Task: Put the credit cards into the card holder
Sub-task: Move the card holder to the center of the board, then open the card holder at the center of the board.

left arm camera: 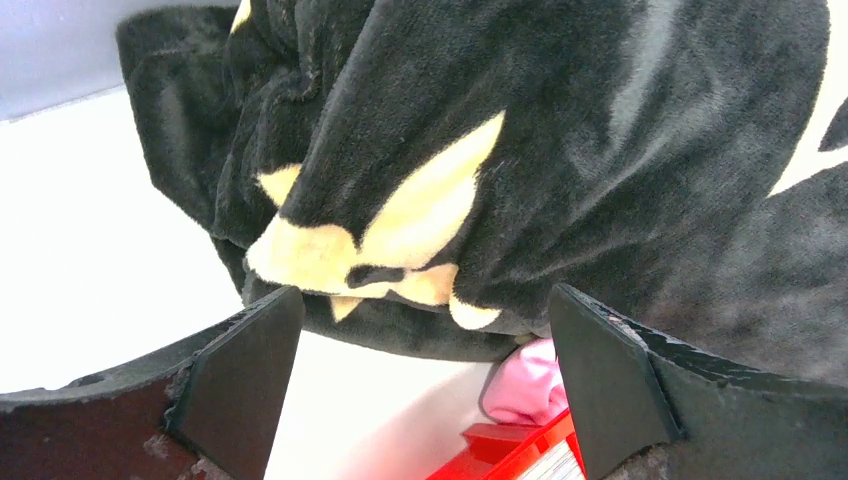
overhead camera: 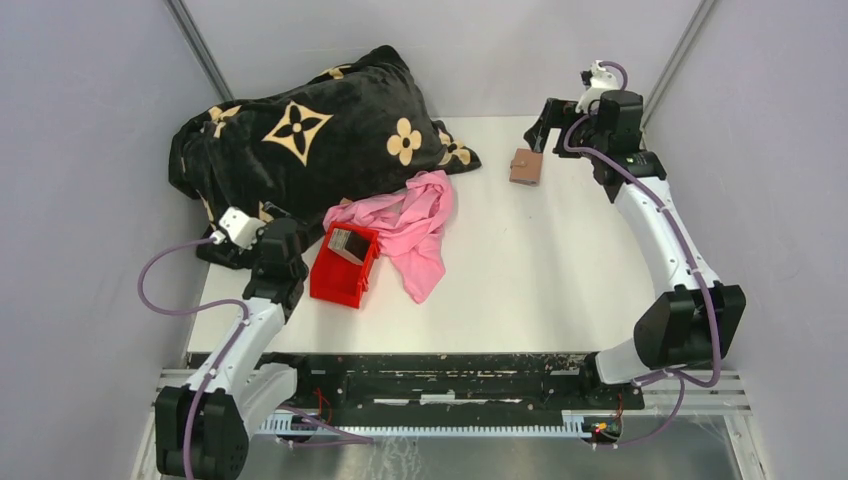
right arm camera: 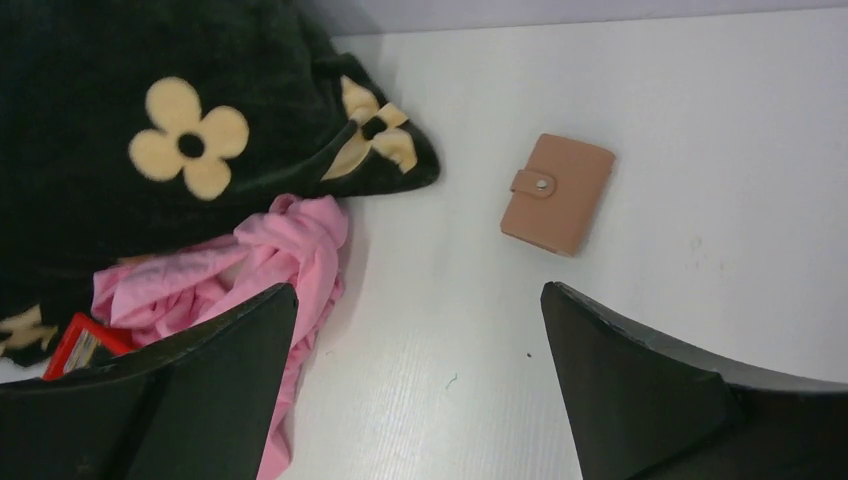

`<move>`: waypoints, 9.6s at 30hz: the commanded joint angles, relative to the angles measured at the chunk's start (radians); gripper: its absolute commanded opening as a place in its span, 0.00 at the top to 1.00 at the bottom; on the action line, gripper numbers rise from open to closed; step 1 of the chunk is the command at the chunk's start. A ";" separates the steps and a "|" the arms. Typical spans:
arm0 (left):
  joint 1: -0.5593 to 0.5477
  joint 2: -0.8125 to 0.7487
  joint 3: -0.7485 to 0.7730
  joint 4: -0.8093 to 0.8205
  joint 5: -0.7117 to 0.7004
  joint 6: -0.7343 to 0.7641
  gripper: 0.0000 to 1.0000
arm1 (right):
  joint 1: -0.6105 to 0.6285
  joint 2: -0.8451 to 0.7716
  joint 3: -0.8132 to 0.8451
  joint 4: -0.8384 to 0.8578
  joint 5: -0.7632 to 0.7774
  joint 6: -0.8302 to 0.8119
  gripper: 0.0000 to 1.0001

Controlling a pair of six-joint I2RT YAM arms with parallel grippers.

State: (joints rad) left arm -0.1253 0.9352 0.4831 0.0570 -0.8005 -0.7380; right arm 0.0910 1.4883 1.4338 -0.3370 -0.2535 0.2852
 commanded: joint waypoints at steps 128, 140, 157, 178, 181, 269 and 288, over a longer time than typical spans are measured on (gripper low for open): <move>-0.700 0.926 0.865 -0.346 0.595 0.181 0.18 | 0.247 0.248 -0.302 0.030 -0.180 0.356 0.99; -0.698 0.799 0.792 -0.262 0.625 0.171 0.18 | 0.263 0.268 -0.314 0.047 -0.181 0.354 0.99; -0.685 0.916 0.890 -0.390 0.481 0.105 0.19 | 0.303 0.242 -0.330 0.054 -0.171 0.361 0.99; -0.684 0.998 0.919 -0.451 0.572 0.128 0.24 | 0.314 0.245 -0.343 0.097 -0.172 0.391 0.99; -0.684 0.999 0.908 -0.455 0.583 0.121 0.25 | 0.315 0.241 -0.343 0.101 -0.173 0.398 0.99; -0.661 1.000 0.900 -0.463 0.514 0.183 0.95 | 0.205 0.397 -0.174 -0.098 0.016 0.277 0.57; -0.661 0.929 0.892 -0.415 0.580 0.186 0.97 | 0.323 0.289 -0.095 -0.281 0.223 0.148 0.44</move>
State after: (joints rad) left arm -0.7864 1.9266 1.3708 -0.3962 -0.2573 -0.5957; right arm 0.3878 1.8381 1.2999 -0.5728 -0.0864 0.4603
